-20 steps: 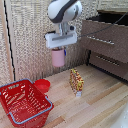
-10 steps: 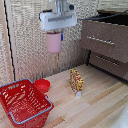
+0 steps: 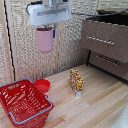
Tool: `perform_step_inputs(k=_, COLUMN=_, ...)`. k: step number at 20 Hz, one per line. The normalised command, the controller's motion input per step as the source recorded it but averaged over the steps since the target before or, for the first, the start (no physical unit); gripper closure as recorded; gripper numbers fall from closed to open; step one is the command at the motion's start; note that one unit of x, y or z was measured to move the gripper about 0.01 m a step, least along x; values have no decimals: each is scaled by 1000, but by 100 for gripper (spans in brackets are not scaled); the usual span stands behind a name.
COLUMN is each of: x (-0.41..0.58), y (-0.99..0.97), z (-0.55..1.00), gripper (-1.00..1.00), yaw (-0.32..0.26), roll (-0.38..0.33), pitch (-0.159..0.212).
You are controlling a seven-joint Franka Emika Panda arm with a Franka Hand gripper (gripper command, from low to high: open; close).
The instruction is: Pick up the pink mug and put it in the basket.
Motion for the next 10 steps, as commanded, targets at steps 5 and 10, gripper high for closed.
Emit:
perform_step_inputs(k=5, x=-1, y=583, z=-389, gripper=100, yaw=0, roll=2, pitch=63)
perform_step_inputs(k=10, x=20, y=406, z=-532, gripper=100, yaw=0, roll=76, pitch=24)
